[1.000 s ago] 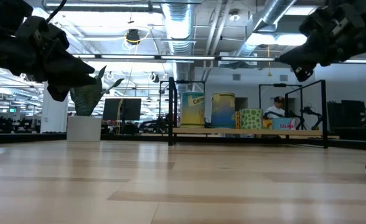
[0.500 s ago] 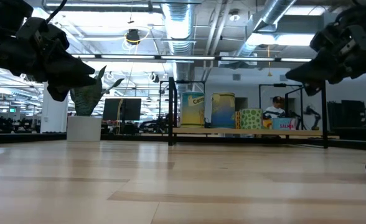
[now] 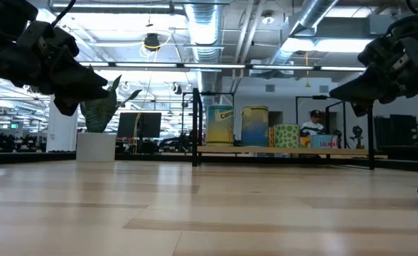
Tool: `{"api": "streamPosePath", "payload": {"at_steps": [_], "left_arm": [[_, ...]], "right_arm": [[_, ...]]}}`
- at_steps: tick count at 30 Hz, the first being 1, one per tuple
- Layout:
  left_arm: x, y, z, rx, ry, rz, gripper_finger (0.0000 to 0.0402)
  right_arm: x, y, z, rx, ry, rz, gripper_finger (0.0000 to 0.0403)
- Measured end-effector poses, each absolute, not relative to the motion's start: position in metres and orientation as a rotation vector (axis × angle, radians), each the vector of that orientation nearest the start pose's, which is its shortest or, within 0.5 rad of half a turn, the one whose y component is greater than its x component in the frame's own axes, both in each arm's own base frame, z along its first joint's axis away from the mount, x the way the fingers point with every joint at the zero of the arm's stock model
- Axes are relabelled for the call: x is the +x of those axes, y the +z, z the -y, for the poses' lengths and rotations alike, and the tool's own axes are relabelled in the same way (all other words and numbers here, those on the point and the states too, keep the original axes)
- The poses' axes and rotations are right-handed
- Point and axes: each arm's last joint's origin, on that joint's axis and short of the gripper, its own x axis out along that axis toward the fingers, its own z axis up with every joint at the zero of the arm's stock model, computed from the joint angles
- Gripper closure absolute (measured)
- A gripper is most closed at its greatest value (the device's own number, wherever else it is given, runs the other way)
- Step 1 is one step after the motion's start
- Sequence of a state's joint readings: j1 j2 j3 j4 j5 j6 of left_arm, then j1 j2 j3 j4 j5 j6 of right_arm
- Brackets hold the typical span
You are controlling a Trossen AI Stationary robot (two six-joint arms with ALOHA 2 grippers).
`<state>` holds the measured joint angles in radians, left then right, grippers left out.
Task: Pick and place cans onto a shelf
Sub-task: Return to Home Position
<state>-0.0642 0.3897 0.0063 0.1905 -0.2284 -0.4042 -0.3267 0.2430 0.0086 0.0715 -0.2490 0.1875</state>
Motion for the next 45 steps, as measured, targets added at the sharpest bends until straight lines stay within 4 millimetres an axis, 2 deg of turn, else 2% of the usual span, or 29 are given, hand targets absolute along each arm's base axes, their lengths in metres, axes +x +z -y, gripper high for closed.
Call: {"api": "streamPosePath", "payload": {"at_steps": [12,28,33,45], "left_arm": [[0.119,0.149,0.011,-0.272,0.114,-0.174,0.0262],[0.117,0.152,0.022,-0.245,0.098,-0.149,0.0262],[0.119,0.162,0.023,-0.151,0.056,-0.056,0.0262],[0.119,0.161,0.018,-0.093,0.103,-0.064,0.0262]], "right_arm": [[0.107,0.151,0.029,0.242,-0.111,-0.161,0.0368],[0.106,0.150,0.030,0.213,-0.122,-0.169,0.0368],[0.106,0.150,0.030,0.191,-0.119,-0.170,0.0368],[0.106,0.150,0.030,0.191,-0.117,-0.171,0.0368]]}}
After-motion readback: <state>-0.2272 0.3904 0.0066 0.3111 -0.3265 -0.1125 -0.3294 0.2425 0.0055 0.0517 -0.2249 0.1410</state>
